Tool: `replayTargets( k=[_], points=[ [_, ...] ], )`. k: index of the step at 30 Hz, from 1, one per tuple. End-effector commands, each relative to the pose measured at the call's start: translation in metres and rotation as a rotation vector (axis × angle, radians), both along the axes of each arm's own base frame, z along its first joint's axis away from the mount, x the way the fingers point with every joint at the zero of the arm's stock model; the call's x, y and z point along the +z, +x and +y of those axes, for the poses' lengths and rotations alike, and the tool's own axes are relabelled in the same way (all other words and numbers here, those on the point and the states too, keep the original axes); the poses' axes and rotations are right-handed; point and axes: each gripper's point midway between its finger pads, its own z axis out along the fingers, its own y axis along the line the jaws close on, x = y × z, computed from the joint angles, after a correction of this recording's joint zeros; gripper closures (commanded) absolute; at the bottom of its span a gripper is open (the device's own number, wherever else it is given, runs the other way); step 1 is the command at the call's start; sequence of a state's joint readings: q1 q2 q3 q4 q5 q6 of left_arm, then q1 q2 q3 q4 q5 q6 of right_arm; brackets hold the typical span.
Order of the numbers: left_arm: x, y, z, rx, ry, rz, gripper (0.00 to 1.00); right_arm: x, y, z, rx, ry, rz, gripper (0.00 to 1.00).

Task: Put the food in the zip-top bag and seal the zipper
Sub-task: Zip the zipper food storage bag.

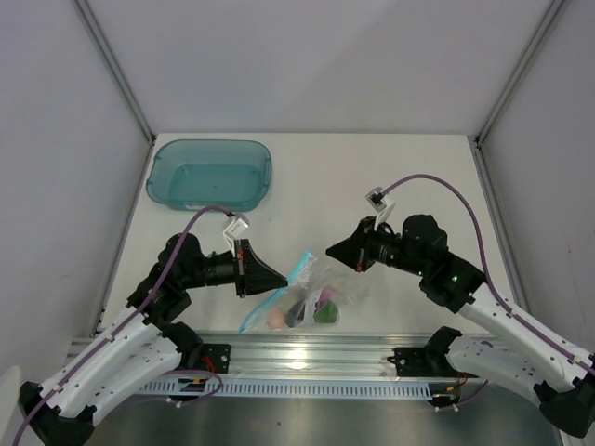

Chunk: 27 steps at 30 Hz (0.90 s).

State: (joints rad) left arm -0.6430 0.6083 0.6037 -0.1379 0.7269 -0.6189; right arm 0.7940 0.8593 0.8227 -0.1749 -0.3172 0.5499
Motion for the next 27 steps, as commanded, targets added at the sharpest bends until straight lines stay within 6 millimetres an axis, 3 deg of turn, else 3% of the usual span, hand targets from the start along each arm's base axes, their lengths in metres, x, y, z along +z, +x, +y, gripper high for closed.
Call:
replayTargets(
  k=[1, 5, 8, 9, 10, 11, 15, 19, 27],
  points=[
    [0.003, 0.000, 0.003, -0.002, -0.002, -0.028, 0.99, 0.003, 0.007, -0.012, -0.059, 0.003, -0.021, 1.00],
    [0.001, -0.001, 0.002, -0.010, -0.001, -0.022, 0.99, 0.001, 0.003, -0.014, -0.031, 0.007, -0.018, 1.00],
    [0.004, -0.003, 0.002, -0.026, -0.009, -0.031, 0.99, 0.016, -0.008, -0.006, 0.091, 0.048, -0.078, 1.00],
    [0.006, -0.004, 0.002, -0.031, -0.013, -0.040, 0.99, 0.024, -0.023, 0.000, 0.203, 0.074, -0.089, 0.92],
    [0.007, -0.005, 0.002, -0.033, -0.015, -0.044, 0.99, 0.022, -0.023, 0.004, 0.247, 0.066, -0.073, 0.83],
    [0.008, -0.006, 0.003, -0.034, -0.016, -0.046, 1.00, 0.037, -0.025, 0.007, 0.289, 0.071, -0.109, 0.66],
    [0.010, -0.009, 0.003, -0.052, -0.022, -0.059, 0.99, 0.041, -0.031, 0.015, 0.399, 0.030, -0.099, 0.48],
    [0.010, -0.009, 0.002, -0.056, -0.026, -0.053, 0.99, 0.047, -0.038, 0.023, 0.504, 0.054, -0.087, 0.47],
    [0.011, -0.010, 0.001, -0.069, -0.030, -0.053, 0.99, 0.034, -0.043, 0.030, 0.555, 0.043, -0.048, 0.52]
  ],
)
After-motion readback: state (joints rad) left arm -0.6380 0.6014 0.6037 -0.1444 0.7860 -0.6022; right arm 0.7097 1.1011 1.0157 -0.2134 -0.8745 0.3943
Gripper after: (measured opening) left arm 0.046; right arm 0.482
